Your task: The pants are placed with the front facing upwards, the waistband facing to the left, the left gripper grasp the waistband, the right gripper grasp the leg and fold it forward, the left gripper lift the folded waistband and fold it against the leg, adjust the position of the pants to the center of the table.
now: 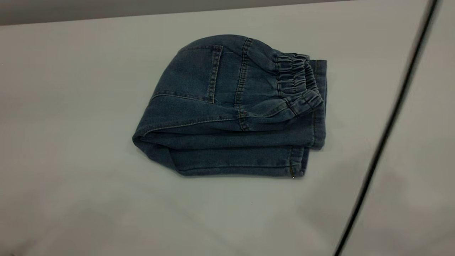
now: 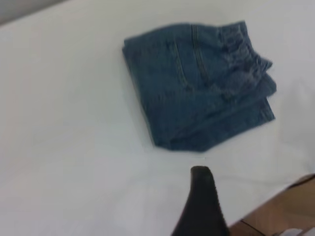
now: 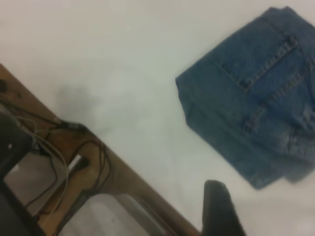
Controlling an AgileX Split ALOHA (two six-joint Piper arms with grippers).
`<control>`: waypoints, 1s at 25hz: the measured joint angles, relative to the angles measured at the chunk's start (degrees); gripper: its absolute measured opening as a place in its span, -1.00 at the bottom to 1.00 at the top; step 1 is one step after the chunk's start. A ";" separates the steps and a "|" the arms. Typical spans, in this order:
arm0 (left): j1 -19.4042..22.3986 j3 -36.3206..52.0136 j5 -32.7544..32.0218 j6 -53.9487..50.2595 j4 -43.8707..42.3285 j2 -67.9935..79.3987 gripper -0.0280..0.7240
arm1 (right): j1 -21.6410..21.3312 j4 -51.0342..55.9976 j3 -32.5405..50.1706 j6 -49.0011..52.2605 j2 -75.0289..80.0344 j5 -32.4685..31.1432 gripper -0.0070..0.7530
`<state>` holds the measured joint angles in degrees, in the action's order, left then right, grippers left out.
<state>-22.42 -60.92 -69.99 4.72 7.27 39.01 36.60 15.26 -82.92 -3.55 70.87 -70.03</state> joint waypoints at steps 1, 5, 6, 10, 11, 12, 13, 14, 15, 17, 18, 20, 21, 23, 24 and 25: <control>0.00 1.80 -0.04 -0.63 -0.14 -2.42 0.40 | 0.00 0.00 1.87 0.00 -2.02 0.00 -0.07; 0.00 8.95 3.18 -4.03 -0.69 -11.46 0.40 | 0.00 -0.17 9.10 0.00 -10.19 -0.07 -0.07; 0.00 10.59 4.26 -4.72 -1.42 -13.25 0.40 | 0.00 -0.17 10.59 0.00 -12.04 -0.01 -0.07; 0.00 16.45 5.29 -5.52 -1.52 -19.85 0.40 | 0.00 -0.37 17.27 0.00 -20.96 -0.01 -0.07; 0.00 17.94 5.46 -5.52 -1.52 -20.98 0.40 | 0.00 -0.77 19.07 0.00 -23.39 -0.01 -0.07; 0.00 19.25 5.78 -5.52 -1.52 -21.82 0.40 | 0.00 -1.45 20.92 0.00 -25.84 -0.01 -0.07; 0.00 20.83 6.56 -5.52 -1.58 -22.33 0.40 | 0.00 -2.21 22.53 0.00 -27.90 -0.01 -0.07; 0.00 22.48 7.64 -5.52 -1.83 -22.73 0.40 | 0.00 -2.86 24.54 0.00 -30.46 -0.01 -0.07; 0.00 24.13 8.65 -5.52 -2.23 -22.80 0.40 | 0.00 -3.49 26.28 0.00 -33.01 0.48 -0.07; 0.00 27.11 9.19 -5.46 -3.27 -22.80 0.40 | 0.00 -4.99 30.58 0.00 -37.54 3.55 -0.07; 0.00 28.59 9.02 -5.46 -3.28 -22.80 0.40 | 0.00 -5.98 32.73 0.00 -40.00 5.12 -0.07; 0.00 30.87 8.83 -5.46 -3.04 -22.80 0.40 | 0.00 -8.07 36.59 0.00 -44.25 6.51 -0.07; 0.00 31.72 8.71 -5.46 -3.04 -22.75 0.40 | 0.00 -9.30 38.68 0.00 -46.40 7.20 -0.07; 0.00 32.14 8.26 -5.46 -2.98 -22.75 0.40 | 0.00 -11.26 42.71 0.00 -50.26 8.05 -0.07; 0.00 32.14 8.50 -5.46 -2.98 -22.75 0.40 | 0.00 -11.65 44.39 0.00 -51.69 8.05 -0.07; 0.00 32.14 8.45 -5.46 -2.98 -22.75 0.40 | 0.00 -11.67 46.33 0.00 -53.22 8.33 -0.07</control>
<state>-22.42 -28.78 -61.53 -0.75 4.29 16.26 36.60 3.59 -36.60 -3.55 17.65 -61.71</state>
